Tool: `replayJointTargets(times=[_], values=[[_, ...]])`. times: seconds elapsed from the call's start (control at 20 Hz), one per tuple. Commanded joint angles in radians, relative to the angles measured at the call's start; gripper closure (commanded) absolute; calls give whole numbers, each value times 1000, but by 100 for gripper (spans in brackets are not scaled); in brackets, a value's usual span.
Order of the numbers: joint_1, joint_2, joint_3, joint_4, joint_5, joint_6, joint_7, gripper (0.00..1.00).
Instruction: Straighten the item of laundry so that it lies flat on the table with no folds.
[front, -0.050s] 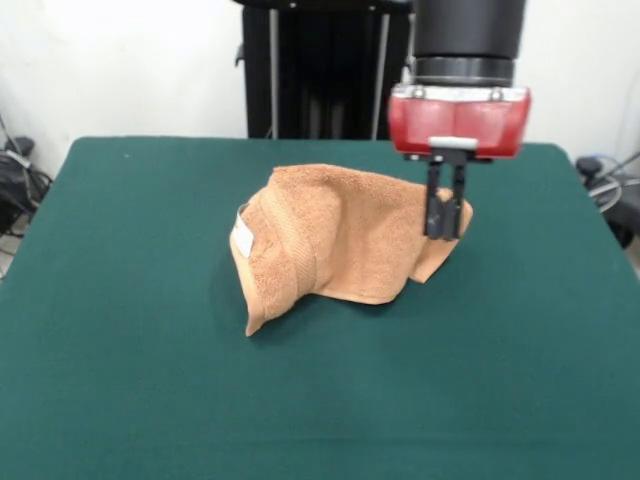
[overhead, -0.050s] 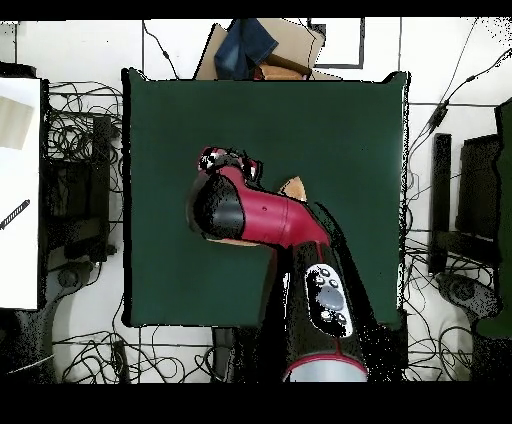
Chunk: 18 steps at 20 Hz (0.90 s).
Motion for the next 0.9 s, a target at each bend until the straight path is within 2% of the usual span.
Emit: replayJointTargets(times=[0.05,0.3,0.9], values=[[-39,21,68,87,-24,-53,171,100],[-76,22,95,118,-51,-88,165,100],[-83,50,89,144,-84,-190,177,100]])
